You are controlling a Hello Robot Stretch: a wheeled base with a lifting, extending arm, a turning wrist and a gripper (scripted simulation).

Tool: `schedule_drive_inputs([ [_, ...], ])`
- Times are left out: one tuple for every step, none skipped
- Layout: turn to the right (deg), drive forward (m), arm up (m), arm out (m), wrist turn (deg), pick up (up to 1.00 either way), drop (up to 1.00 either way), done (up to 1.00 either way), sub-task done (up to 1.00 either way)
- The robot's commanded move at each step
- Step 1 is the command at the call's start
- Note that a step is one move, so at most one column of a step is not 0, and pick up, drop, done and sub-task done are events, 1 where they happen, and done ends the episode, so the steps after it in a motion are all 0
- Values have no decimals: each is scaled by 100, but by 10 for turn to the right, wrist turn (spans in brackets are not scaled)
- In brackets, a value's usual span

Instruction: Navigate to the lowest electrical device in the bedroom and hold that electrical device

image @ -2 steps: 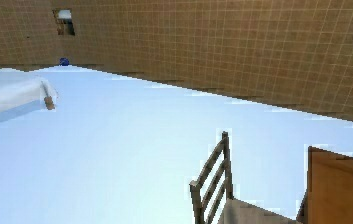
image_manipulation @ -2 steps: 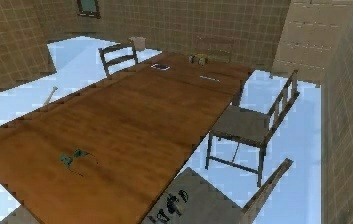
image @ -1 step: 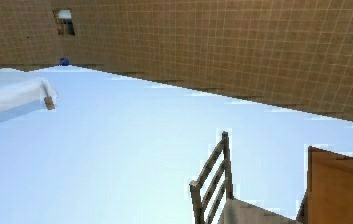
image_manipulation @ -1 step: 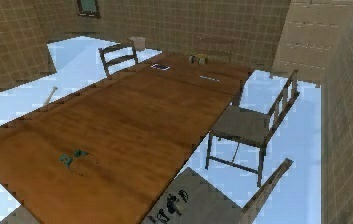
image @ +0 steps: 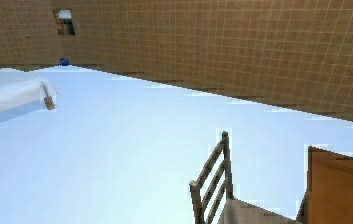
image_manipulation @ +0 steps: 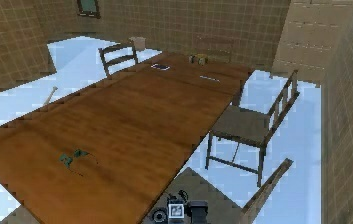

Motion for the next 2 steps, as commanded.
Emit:
schedule_drive_inputs([
  [0,0,0,0,450,0,0,0,0],
  [0,0,0,0,450,0,0,0,0],
])
